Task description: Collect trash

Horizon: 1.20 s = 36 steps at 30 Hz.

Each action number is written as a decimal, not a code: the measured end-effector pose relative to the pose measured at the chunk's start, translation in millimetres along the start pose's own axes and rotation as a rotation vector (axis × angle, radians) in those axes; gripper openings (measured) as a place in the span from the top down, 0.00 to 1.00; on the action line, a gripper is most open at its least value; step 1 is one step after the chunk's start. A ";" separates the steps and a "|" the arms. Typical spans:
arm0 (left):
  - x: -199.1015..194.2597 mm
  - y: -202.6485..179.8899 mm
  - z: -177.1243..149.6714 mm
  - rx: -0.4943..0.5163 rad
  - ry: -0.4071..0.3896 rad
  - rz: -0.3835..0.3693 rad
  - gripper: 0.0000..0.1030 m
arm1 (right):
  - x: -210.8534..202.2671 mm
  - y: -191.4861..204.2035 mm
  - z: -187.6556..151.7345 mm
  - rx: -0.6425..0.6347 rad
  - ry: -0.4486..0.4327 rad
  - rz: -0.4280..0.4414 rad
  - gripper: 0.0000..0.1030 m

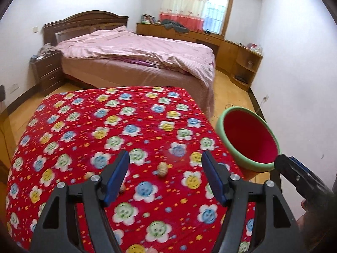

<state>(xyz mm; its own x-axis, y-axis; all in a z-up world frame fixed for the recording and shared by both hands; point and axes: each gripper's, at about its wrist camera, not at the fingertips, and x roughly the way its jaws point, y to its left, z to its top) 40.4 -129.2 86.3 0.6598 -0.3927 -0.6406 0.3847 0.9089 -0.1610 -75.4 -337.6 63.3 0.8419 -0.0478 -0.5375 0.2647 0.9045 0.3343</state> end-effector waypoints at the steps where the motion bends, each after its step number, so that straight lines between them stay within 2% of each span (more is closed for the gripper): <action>1: -1.5 4.2 -1.5 -0.006 -0.004 0.012 0.30 | -1.4 5.4 -2.1 -0.015 -0.005 0.000 0.05; 4: -8.3 17.7 -7.7 -0.028 -0.016 0.054 0.23 | -3.8 16.7 -7.9 -0.049 -0.014 -0.004 0.02; 12: -20.5 42.6 -25.4 -0.068 -0.033 0.103 0.23 | -7.1 39.4 -26.2 -0.118 -0.040 -0.020 0.00; 24: -20.9 52.7 -57.5 -0.063 -0.063 0.194 0.23 | -7.9 45.6 -54.1 -0.140 -0.081 -0.037 0.00; 36: -17.0 51.5 -68.2 -0.049 -0.082 0.214 0.23 | -1.1 45.9 -72.5 -0.156 -0.089 -0.062 0.00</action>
<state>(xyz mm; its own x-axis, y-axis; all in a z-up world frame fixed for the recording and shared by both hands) 4.9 -66.2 37.6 0.7739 -0.1981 -0.6015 0.1994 0.9777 -0.0655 -98.3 -265.3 23.0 0.8665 -0.1367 -0.4800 0.2473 0.9530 0.1750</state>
